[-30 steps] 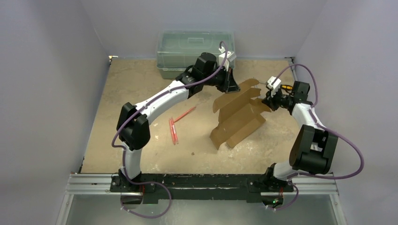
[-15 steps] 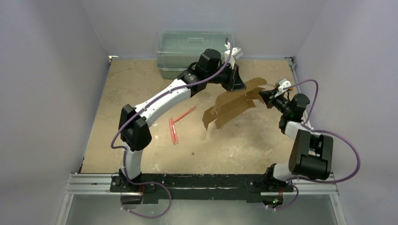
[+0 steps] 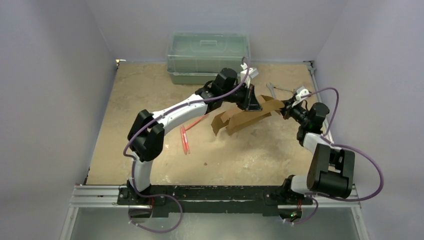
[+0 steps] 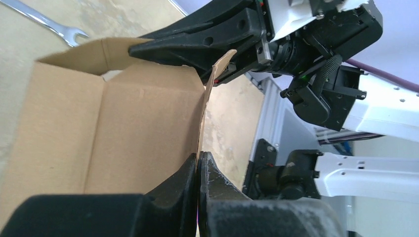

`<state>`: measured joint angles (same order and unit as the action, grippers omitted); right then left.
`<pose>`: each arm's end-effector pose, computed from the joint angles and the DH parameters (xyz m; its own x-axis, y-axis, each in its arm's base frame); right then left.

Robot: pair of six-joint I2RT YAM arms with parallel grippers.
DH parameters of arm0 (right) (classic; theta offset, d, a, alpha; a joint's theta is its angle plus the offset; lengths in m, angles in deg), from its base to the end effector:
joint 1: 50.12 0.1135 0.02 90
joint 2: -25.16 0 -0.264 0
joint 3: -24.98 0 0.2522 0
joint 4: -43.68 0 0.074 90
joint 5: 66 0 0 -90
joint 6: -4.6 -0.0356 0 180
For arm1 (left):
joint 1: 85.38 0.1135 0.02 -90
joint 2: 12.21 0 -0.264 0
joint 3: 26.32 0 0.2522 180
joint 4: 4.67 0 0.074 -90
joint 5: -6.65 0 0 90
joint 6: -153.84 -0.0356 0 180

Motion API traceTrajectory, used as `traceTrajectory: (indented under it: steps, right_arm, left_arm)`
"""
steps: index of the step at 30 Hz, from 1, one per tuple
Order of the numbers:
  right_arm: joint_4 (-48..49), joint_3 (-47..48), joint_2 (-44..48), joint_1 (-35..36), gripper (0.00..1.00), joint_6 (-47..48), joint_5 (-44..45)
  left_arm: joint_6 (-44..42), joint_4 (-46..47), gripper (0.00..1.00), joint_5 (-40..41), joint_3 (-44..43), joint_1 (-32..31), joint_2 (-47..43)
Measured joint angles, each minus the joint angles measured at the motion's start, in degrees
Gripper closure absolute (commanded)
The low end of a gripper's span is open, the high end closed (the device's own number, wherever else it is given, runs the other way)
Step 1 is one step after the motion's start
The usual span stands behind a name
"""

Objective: Fold the paper box

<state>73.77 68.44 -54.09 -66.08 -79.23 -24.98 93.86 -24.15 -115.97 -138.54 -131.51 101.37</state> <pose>0.2691 -0.0490 0.2157 -0.0368 -0.0629 -0.9973 -0.5485 0.8355 -0.0324 0.3153 -0.3557 0.3125 -0.6919 0.1117 -0.7133 0.7047 0.3192 -0.6336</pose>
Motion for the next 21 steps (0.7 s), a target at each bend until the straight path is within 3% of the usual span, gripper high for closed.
traceTrajectory:
  steps: [12,21]
  right_arm:
    - [-4.4,-3.9,8.9,-0.5,1.0,4.3,-0.2]
    - [-6.8,-3.4,9.1,-4.8,1.0,5.3,-3.3]
  left_arm:
    - [15.1,16.6,1.0,-5.0,13.1,1.6,-4.6]
    - [15.2,17.3,1.0,-3.5,13.3,3.0,-8.5]
